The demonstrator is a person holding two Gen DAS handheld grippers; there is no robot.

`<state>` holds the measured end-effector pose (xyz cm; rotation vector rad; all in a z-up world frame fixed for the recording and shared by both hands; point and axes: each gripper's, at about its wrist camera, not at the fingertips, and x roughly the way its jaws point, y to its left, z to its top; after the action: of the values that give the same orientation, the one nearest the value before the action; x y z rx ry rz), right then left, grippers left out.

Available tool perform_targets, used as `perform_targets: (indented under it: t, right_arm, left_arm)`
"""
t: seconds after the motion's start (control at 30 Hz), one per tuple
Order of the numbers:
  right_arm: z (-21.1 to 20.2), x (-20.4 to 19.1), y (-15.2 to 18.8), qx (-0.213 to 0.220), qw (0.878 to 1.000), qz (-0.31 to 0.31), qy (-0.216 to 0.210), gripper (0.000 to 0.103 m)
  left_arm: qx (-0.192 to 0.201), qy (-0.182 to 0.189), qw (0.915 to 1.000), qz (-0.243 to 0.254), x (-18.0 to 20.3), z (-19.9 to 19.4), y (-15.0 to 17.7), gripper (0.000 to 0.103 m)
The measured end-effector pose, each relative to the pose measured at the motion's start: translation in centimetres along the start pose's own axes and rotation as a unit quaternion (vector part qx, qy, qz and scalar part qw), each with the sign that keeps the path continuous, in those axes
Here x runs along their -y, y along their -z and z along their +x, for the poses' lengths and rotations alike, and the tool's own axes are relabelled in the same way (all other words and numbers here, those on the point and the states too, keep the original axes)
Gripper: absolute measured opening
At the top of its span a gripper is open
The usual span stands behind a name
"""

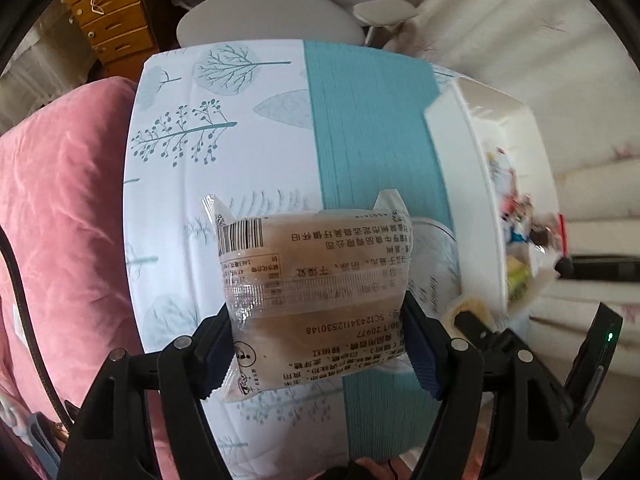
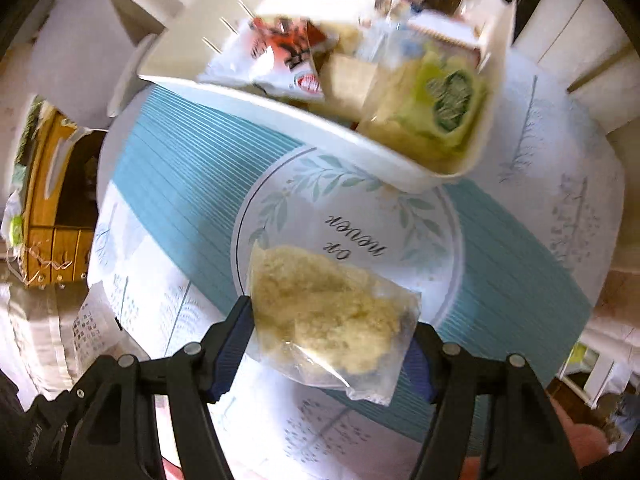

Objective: Organize snacks
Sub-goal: 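Carry both bags over the white tray and open both grippers to drop them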

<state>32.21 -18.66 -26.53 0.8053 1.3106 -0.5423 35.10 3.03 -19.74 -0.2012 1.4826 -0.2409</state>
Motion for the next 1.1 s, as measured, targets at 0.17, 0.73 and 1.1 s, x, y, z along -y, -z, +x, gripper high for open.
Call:
perform_targets:
  t: [0.17,0.73,1.1]
  right_arm:
    - [-3.4,2.8,0.9,0.043,0.998,-0.019,-0.028,0.068]
    - [-11.8,11.5,-4.1,0.158,0.981,-0.076,-0.080,0.068]
    - [-13.4,12.8,-14.1,0.210,0.951,-0.199,-0.109,0.068]
  left_arm:
    - [0.023,0.021,0.9995,0.011,0.3,-3.1,3.1,0.073]
    - [0.066,0.020,0.9962,0.053,11.4,-4.2,5.5,0.073]
    - [0.102,0.038,0.9937,0.025,22.4,-1.2,1.4,0.074]
